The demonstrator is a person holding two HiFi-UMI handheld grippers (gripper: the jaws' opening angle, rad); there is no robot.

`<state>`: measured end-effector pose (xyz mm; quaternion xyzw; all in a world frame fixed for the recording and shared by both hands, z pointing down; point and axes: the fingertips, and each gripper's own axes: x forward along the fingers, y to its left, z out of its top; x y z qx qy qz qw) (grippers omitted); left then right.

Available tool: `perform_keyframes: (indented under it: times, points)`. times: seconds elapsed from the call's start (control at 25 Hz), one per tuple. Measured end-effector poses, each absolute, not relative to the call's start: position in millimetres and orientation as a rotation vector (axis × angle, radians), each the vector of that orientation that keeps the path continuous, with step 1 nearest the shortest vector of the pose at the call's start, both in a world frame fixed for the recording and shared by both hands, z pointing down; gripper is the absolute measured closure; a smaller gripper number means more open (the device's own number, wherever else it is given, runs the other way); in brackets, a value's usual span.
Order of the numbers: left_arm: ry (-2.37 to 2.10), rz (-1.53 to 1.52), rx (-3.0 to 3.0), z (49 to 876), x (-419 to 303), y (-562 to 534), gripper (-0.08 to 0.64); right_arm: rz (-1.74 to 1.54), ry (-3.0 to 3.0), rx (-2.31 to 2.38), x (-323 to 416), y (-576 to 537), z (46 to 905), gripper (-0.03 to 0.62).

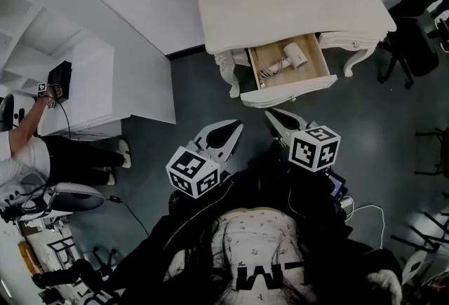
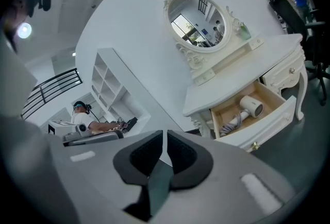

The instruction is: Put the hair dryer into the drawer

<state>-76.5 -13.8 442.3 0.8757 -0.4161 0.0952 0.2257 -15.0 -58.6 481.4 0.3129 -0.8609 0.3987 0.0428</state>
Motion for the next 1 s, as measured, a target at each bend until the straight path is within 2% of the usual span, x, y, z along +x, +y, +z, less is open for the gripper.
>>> perform_keyframes:
  times: [0.52,1.0]
  points:
    - [-1.114,0.195,2.429,443.9,-141.5,103.7,0.560,1.206,-2.613,1.018,-73.8,66.9,476.1,0.574]
    - [-1.063,0.140,2.464,441.3,-127.6,153.9,0.560,1.132,-2.588,1.028,-65.9,131.8,472.9,0.581]
